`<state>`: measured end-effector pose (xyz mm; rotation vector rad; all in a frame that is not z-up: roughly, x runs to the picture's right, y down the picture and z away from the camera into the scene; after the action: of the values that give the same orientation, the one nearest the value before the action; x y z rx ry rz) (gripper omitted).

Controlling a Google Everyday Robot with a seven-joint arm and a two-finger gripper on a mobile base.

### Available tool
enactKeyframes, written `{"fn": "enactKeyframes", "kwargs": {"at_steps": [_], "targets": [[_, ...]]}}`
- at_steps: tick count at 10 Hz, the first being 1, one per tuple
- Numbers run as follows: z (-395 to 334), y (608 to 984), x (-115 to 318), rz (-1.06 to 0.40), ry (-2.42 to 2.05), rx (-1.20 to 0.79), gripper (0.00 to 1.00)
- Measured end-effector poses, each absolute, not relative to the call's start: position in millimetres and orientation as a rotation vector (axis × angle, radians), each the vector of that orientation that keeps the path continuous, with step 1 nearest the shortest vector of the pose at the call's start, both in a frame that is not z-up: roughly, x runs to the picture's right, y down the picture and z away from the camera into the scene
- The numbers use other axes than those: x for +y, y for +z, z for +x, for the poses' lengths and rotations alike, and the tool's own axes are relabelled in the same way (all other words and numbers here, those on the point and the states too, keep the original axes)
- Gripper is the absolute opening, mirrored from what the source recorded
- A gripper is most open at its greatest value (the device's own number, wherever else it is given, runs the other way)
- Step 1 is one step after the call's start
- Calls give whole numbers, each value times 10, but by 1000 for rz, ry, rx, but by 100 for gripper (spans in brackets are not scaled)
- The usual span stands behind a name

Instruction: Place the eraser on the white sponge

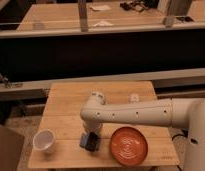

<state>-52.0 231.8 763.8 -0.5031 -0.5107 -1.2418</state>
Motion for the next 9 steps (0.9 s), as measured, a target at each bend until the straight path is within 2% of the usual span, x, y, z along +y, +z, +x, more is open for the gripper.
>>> {"fn": "enactKeyframes", "kwargs": {"at_steps": [5, 6, 7, 8, 9], "targets": [[-522, 7630, 2322, -503, -1248, -506, 17], [-525, 7626, 2323, -503, -1246, -504, 28], [-530, 7624, 2324, -503, -1247, -502, 34], [-533, 7624, 2325, -503, -1249, -500, 35], [-535, 7621, 2330, -504, -1249, -500, 29]]}}
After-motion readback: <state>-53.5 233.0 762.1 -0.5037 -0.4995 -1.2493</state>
